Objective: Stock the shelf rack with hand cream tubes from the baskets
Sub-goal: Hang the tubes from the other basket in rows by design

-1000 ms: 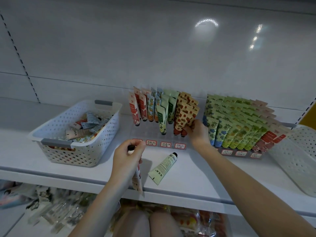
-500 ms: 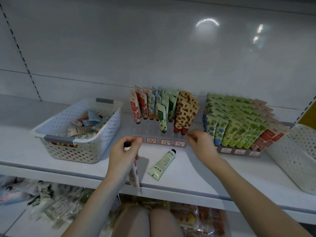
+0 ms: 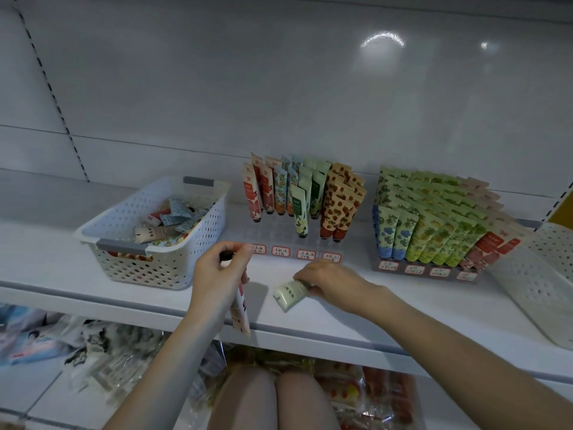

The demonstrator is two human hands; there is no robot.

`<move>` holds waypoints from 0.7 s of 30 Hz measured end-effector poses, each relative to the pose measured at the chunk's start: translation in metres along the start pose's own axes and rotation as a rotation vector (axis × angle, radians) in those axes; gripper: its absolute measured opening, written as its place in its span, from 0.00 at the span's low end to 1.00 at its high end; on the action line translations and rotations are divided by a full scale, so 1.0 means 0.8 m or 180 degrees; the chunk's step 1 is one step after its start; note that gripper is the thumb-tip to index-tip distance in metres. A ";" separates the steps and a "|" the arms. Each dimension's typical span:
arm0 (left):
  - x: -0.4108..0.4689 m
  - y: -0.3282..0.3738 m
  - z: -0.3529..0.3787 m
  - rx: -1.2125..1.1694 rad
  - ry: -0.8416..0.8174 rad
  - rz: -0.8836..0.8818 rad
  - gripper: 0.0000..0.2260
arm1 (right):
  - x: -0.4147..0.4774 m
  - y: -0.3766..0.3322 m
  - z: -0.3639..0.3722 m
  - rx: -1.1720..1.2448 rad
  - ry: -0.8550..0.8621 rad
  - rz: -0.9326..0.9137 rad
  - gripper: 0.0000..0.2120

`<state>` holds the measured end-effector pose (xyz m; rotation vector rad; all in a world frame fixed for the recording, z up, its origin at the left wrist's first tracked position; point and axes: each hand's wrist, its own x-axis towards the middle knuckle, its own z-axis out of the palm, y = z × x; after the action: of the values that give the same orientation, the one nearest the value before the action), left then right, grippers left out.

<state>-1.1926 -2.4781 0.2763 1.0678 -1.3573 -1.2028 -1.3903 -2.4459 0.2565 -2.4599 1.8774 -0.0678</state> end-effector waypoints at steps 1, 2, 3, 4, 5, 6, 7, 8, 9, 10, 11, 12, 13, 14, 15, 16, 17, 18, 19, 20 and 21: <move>0.000 0.000 -0.002 -0.0004 0.0009 0.0011 0.04 | -0.002 0.001 -0.003 0.0368 0.0122 0.0107 0.12; 0.000 0.001 -0.003 -0.0001 0.0008 0.0020 0.04 | -0.006 0.000 -0.009 0.0823 0.0264 0.0257 0.12; -0.001 0.002 -0.003 0.0011 -0.0011 0.0029 0.03 | -0.009 -0.001 -0.018 0.1322 0.0434 0.0409 0.11; -0.003 0.003 -0.003 0.0029 -0.0055 0.0039 0.03 | -0.014 -0.004 -0.029 0.1882 0.0639 0.0536 0.10; -0.004 0.004 -0.001 0.0061 -0.0130 0.0049 0.03 | -0.020 -0.008 -0.040 0.2522 0.0815 0.0631 0.09; -0.006 0.006 0.001 0.0111 -0.0244 0.0063 0.02 | -0.025 -0.013 -0.050 0.3261 0.0902 0.0686 0.08; -0.008 0.007 0.005 0.0174 -0.0390 0.0085 0.03 | -0.029 -0.017 -0.058 0.3898 0.0915 0.0681 0.08; -0.010 0.008 0.010 0.0241 -0.0539 0.0111 0.04 | -0.032 -0.020 -0.066 0.4343 0.0906 0.0615 0.08; -0.012 0.010 0.015 0.0300 -0.0666 0.0127 0.05 | -0.035 -0.023 -0.070 0.4581 0.0899 0.0543 0.09; -0.014 0.011 0.021 0.0339 -0.0767 0.0140 0.06 | -0.037 -0.026 -0.073 0.4729 0.0892 0.0473 0.09; -0.016 0.013 0.025 0.0350 -0.0854 0.0159 0.07 | -0.038 -0.028 -0.074 0.4797 0.0912 0.0451 0.09; -0.017 0.014 0.029 0.0339 -0.0934 0.0196 0.07 | -0.039 -0.029 -0.075 0.4826 0.0946 0.0459 0.09; -0.018 0.015 0.033 0.0313 -0.1013 0.0239 0.05 | -0.040 -0.028 -0.074 0.4821 0.0989 0.0493 0.09; -0.018 0.016 0.035 0.0289 -0.1091 0.0280 0.04 | -0.042 -0.027 -0.073 0.4822 0.1006 0.0546 0.10; -0.019 0.016 0.037 0.0286 -0.1173 0.0311 0.02 | -0.044 -0.026 -0.071 0.4810 0.0988 0.0586 0.10; -0.018 0.016 0.039 0.0313 -0.1254 0.0343 0.02 | -0.046 -0.025 -0.069 0.4782 0.0931 0.0594 0.10; -0.018 0.014 0.041 0.0369 -0.1318 0.0384 0.02 | -0.047 -0.024 -0.067 0.4723 0.0882 0.0605 0.10; -0.017 0.012 0.042 0.0445 -0.1350 0.0436 0.02 | -0.049 -0.024 -0.067 0.4651 0.0855 0.0624 0.10; -0.017 0.010 0.043 0.0521 -0.1366 0.0482 0.02 | -0.050 -0.023 -0.069 0.4574 0.0882 0.0664 0.10; -0.015 0.007 0.044 0.0605 -0.1376 0.0516 0.02 | -0.051 -0.022 -0.073 0.4477 0.0966 0.0718 0.09; -0.013 0.005 0.046 0.0710 -0.1380 0.0534 0.03 | -0.050 -0.020 -0.078 0.4328 0.1113 0.0789 0.08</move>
<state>-1.2275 -2.4633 0.2783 0.8486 -1.9133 -1.2207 -1.3895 -2.4036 0.3195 -1.2896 1.3522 -1.3035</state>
